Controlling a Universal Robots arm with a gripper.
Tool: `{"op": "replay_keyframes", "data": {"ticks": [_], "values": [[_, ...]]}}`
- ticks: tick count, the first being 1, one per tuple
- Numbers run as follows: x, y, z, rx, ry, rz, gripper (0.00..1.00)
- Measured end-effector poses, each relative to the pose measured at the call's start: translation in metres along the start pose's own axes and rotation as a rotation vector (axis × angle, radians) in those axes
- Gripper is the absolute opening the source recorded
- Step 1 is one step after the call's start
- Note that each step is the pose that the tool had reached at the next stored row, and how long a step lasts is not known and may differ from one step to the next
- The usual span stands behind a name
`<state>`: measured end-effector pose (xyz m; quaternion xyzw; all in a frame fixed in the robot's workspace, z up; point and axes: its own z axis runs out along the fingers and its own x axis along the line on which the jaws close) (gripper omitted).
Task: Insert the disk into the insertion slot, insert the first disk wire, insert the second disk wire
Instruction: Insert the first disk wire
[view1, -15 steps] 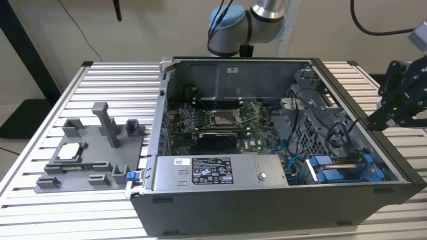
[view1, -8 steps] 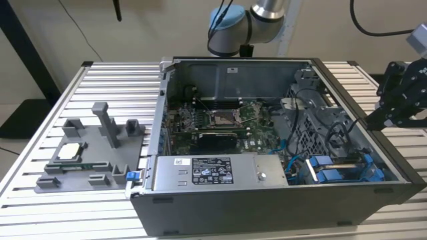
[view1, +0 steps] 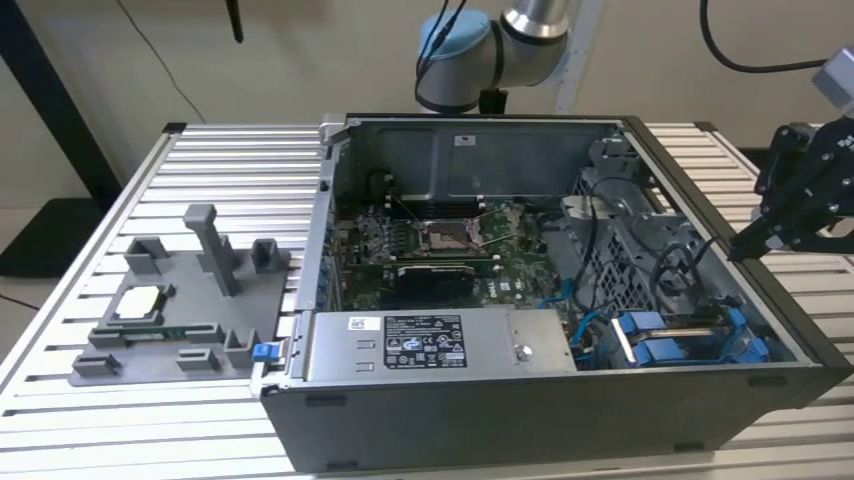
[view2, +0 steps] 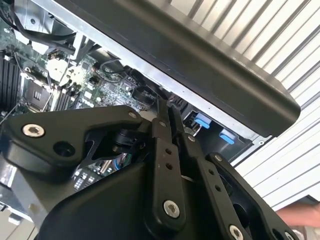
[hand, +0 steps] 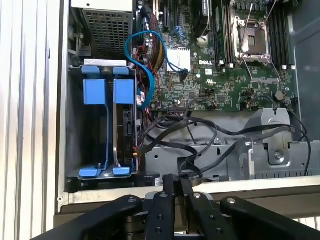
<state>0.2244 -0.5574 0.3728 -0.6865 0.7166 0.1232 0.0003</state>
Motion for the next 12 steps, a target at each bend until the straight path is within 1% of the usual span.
{"op": "replay_keyframes", "data": {"ticks": [7, 8, 12], "values": [[0.0, 0.0, 0.0, 0.0001, -0.0001, 0.001, 1.0], [0.0, 0.0, 0.0, 0.0001, -0.0002, 0.001, 0.0], [0.0, 0.0, 0.0, 0.0002, -0.0001, 0.001, 0.0]]}}
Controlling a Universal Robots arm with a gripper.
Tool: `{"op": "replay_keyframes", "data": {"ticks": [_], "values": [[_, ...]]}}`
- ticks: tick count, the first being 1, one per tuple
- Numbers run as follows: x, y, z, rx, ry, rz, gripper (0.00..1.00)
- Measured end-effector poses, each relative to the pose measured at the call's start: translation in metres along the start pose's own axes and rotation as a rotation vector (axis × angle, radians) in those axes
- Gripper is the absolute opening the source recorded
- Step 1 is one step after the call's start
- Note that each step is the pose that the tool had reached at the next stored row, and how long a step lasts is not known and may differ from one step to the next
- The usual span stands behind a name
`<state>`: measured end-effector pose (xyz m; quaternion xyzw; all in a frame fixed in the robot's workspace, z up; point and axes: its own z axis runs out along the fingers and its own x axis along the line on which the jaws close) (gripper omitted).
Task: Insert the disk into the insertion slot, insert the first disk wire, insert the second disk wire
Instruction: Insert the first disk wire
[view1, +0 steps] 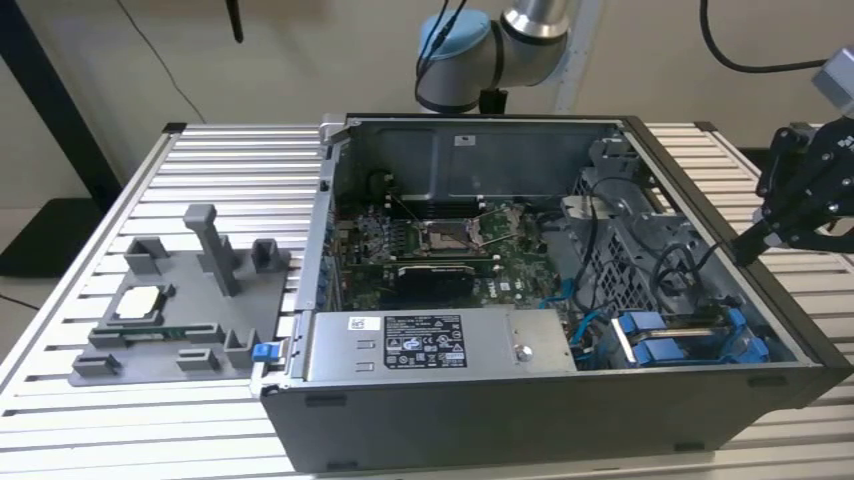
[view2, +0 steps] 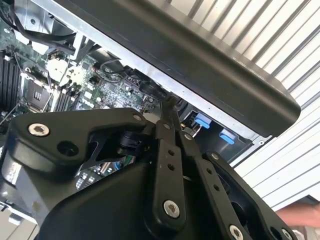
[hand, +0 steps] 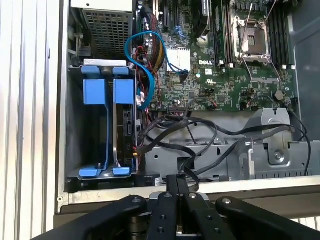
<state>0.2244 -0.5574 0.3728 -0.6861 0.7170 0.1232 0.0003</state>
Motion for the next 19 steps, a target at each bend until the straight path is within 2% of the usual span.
{"op": "replay_keyframes", "data": {"ticks": [3, 4, 7, 9, 11, 15, 19], "values": [[0.0, 0.0, 0.0, -0.0026, 0.0004, 0.001, 0.0], [0.0, -0.0002, 0.0, -0.0028, 0.0005, 0.001, 1.0], [-0.0001, -0.0015, -0.0001, -0.003, 0.0049, 0.001, 1.0], [-0.0001, -0.0033, -0.0004, -0.0055, 0.0169, 0.004, 1.0], [-0.0001, -0.0047, -0.0011, -0.0082, 0.0232, 0.006, 1.0], [-0.0004, -0.005, -0.0037, -0.0092, 0.0253, 0.006, 1.0], [-0.0003, -0.0058, -0.0033, -0.009, 0.028, 0.007, 1.0]]}}
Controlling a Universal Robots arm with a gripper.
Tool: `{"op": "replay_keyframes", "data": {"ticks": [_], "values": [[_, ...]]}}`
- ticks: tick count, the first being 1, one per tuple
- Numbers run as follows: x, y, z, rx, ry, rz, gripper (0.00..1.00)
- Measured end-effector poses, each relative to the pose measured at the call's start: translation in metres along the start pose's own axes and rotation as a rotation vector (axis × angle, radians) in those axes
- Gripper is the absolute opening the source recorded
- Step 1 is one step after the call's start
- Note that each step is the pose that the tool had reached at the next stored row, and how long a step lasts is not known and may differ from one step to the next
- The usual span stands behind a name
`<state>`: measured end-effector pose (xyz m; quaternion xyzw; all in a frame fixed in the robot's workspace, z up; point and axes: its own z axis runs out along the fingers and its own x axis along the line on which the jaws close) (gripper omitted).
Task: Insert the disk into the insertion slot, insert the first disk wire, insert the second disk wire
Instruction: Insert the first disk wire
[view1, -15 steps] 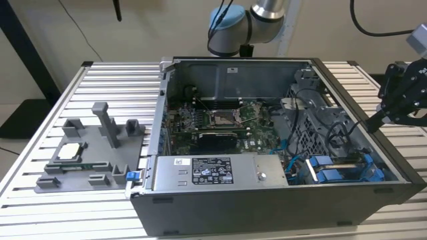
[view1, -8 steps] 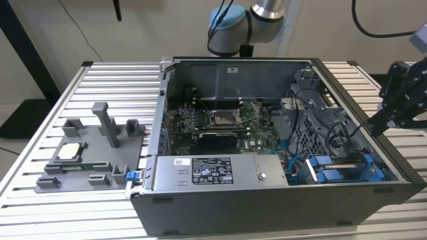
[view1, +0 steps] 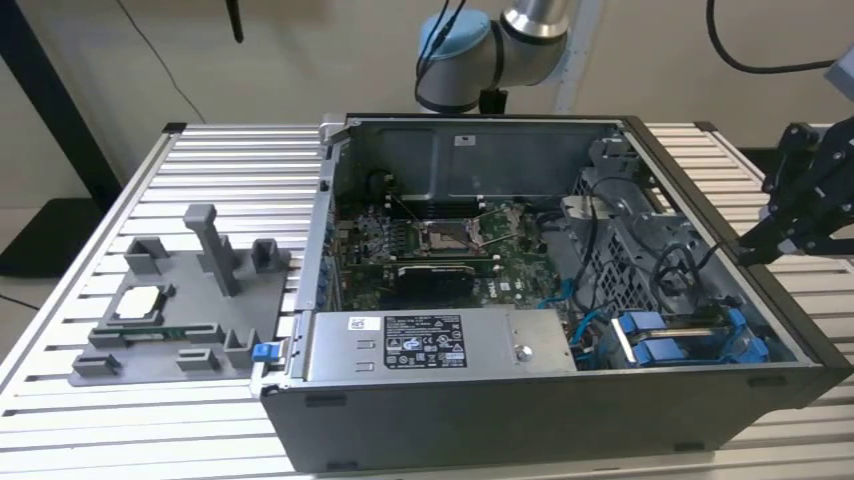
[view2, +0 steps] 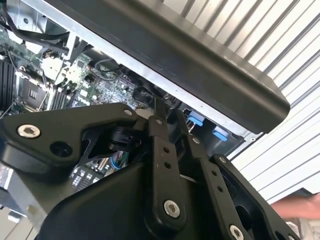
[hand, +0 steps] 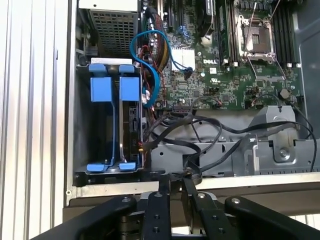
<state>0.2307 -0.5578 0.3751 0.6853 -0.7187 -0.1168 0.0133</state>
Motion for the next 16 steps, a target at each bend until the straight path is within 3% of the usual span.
{"op": "replay_keyframes", "data": {"ticks": [4, 10, 11, 16], "values": [[0.0004, -0.0006, 0.003, 0.0003, 0.0045, 0.001, 1.0], [0.0008, -0.0011, 0.0057, 0.0003, 0.0054, 0.001, 1.0], [0.0008, -0.0012, 0.0057, 0.0004, 0.0054, 0.001, 0.0], [0.0009, -0.0012, 0.006, 0.0003, 0.0051, 0.001, 0.0]]}}
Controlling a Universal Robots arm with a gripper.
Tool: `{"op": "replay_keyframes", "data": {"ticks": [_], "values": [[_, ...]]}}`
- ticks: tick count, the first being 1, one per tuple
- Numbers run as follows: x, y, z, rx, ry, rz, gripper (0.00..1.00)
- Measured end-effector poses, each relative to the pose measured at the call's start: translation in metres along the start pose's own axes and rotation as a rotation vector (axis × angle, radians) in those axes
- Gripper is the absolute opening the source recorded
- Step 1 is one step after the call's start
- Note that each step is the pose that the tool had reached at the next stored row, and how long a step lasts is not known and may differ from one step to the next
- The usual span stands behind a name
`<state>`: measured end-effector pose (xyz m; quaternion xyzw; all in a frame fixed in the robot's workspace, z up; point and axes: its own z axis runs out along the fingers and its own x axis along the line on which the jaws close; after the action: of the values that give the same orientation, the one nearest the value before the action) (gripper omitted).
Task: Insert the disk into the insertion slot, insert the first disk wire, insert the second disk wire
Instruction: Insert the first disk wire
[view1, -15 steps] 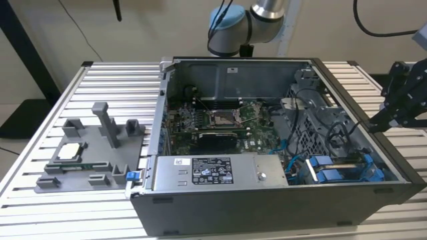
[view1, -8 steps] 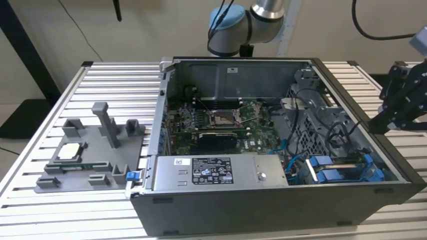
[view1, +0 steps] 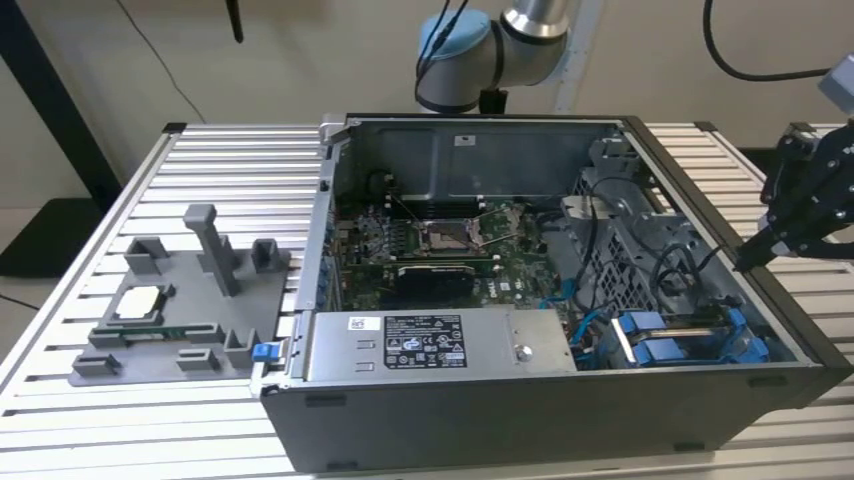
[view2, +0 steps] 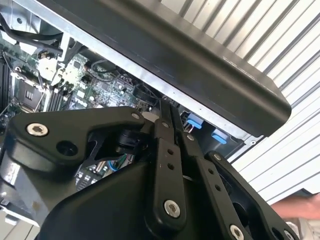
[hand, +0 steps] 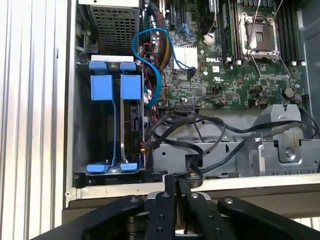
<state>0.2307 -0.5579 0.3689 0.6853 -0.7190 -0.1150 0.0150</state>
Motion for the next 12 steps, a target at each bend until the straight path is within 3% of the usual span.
{"op": "replay_keyframes", "data": {"ticks": [5, 6, 12], "values": [[0.0016, 0.0, -0.0011, -0.0004, 0.0002, 0.0, 0.0], [0.002, 0.0, -0.0012, -0.0004, 0.0002, 0.0, 1.0], [0.0033, 0.0014, -0.0089, -0.0004, 0.0, 0.0, 1.0]]}}
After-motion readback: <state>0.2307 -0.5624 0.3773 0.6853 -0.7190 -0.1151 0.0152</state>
